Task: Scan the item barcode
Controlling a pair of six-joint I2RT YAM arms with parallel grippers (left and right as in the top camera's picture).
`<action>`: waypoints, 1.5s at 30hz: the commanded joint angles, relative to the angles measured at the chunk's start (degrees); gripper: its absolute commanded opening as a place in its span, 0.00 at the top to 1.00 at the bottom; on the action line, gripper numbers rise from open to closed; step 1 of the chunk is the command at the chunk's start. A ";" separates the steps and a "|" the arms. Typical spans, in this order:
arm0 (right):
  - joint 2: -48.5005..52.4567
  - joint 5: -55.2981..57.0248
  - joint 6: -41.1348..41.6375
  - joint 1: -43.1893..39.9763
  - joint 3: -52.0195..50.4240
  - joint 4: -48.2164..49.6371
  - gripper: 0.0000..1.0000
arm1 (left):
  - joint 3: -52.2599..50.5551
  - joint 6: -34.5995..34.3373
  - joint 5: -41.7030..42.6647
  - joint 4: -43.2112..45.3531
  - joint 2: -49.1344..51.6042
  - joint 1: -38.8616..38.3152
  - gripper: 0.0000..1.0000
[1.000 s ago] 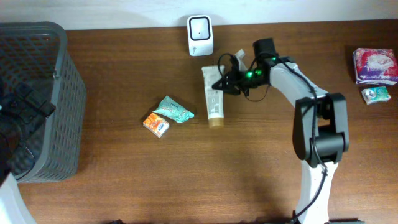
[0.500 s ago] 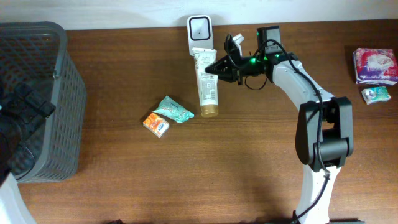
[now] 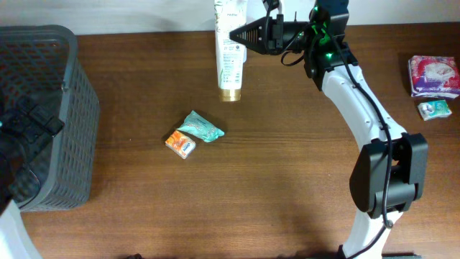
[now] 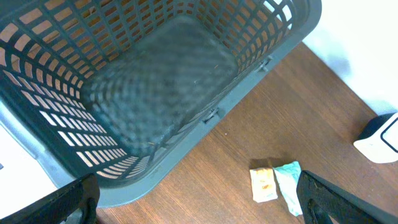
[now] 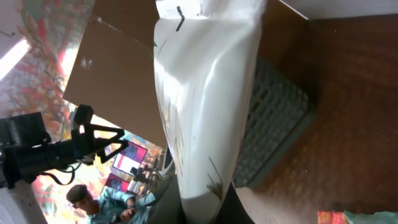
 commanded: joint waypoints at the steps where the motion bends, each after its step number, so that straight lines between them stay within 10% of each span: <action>1: -1.44 -0.46 1.09 -0.04 1.03 -1.11 0.96 | -0.02 -0.48 -0.22 -0.02 -0.09 0.31 0.01; 15: -1.44 -0.50 0.85 -0.02 0.96 -2.95 0.96 | -0.02 -0.48 -0.24 -0.02 -0.09 0.31 0.01; 18: -1.44 1.92 -10.34 -0.04 0.92 -17.94 0.96 | -0.02 -0.48 -0.22 -0.02 -0.09 0.31 0.01; 24: -1.44 57.59 -33.07 -0.02 0.94 -66.51 0.96 | -0.02 -0.48 -0.24 -0.02 -0.09 0.31 0.01; 33: -0.81 109.74 -35.39 -0.04 0.13 -83.58 0.96 | -0.02 -0.48 -0.22 -0.02 -0.09 0.31 0.01; 45: 6.25 88.50 -35.34 4.44 -1.49 -78.16 0.96 | -0.02 -0.48 -0.22 -0.02 -0.09 0.31 0.01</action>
